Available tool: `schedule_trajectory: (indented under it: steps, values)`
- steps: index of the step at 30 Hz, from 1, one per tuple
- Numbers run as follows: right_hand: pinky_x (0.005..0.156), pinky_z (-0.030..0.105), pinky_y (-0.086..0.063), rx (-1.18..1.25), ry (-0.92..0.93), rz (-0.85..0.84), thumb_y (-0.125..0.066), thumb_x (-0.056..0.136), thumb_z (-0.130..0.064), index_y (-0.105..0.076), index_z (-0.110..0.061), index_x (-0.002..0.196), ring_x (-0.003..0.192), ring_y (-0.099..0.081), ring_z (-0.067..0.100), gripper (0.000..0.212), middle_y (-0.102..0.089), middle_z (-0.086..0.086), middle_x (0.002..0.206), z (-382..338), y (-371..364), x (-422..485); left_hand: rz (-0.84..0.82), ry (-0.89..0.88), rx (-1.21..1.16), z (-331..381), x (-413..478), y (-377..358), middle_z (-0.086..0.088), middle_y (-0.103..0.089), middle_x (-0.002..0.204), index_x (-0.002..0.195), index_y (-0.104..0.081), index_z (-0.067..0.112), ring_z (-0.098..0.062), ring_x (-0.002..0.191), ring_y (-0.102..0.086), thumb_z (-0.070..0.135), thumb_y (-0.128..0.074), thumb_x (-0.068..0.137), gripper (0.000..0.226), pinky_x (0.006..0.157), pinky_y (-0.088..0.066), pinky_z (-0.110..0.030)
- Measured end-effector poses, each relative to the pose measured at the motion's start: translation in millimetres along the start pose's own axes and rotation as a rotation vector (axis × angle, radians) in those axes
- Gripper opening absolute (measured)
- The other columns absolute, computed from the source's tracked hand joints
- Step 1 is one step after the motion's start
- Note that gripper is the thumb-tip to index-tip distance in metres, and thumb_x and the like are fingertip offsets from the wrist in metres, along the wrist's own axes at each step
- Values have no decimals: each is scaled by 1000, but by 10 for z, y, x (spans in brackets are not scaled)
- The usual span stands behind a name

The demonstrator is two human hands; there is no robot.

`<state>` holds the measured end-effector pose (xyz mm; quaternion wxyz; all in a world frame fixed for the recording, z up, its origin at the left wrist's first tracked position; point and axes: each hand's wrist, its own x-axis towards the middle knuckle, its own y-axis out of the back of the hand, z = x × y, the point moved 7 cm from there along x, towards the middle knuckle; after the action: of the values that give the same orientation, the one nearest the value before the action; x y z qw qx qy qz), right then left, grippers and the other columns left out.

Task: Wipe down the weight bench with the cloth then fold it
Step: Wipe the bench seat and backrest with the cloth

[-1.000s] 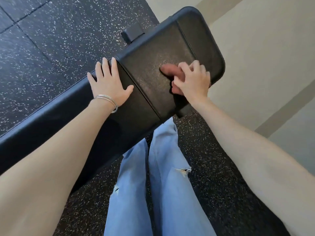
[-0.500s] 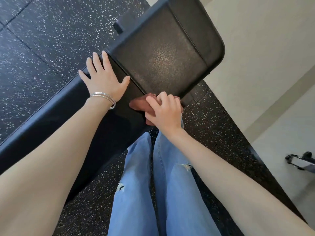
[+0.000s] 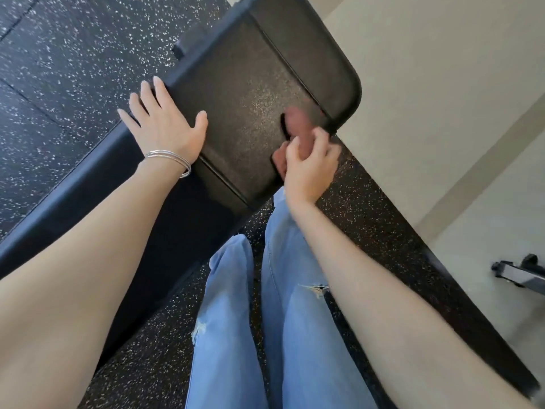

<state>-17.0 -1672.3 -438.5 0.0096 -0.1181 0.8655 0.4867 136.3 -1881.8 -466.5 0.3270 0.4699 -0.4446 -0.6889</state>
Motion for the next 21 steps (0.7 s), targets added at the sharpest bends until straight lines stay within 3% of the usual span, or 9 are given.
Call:
schedule_trajectory:
  steps: [4, 7, 8, 13, 21]
  values:
    - [70, 41, -46, -152, 292, -257, -70, 77, -29, -67, -16, 105, 80, -53, 31, 31, -54, 12, 91, 6, -29, -226, 0, 14, 13, 160, 59, -4, -19, -21, 153, 148, -15, 4, -38, 141, -16, 53, -46, 86, 84, 113, -6, -59]
    - [64, 42, -46, -350, 683, -292, -66, 75, -33, -68, -19, 96, 73, -53, 29, 26, -55, 11, 84, -112, 17, 101, 10, 31, 15, 204, 98, 5, -20, -22, 152, 148, -16, 3, -39, 140, -17, 52, -45, 87, 83, 113, -7, -58]
    - [63, 42, -46, -387, 728, -261, -63, 75, -35, -68, -20, 95, 72, -53, 29, 25, -56, 11, 84, -138, 46, 289, 8, 32, 12, 228, 121, 5, -20, -23, 152, 148, -16, 4, -39, 140, -18, 52, -44, 88, 82, 113, -7, -58]
    - [75, 37, -37, -402, 506, -133, -56, 80, -43, -63, -27, 105, 90, -53, 28, 30, -55, 6, 99, -240, 77, 1340, 8, 76, -15, 375, 245, 14, -20, -26, 150, 147, -18, 4, -39, 138, -20, 50, -43, 89, 79, 113, -7, -58]
    - [79, 33, -34, -420, 538, -179, -48, 85, -48, -57, -29, 114, 102, -51, 23, 36, -53, 2, 111, -1070, -436, 1899, 4, 92, -26, 582, 369, 10, -17, -29, 149, 148, -18, 7, -38, 137, -23, 49, -40, 90, 74, 113, -7, -59]
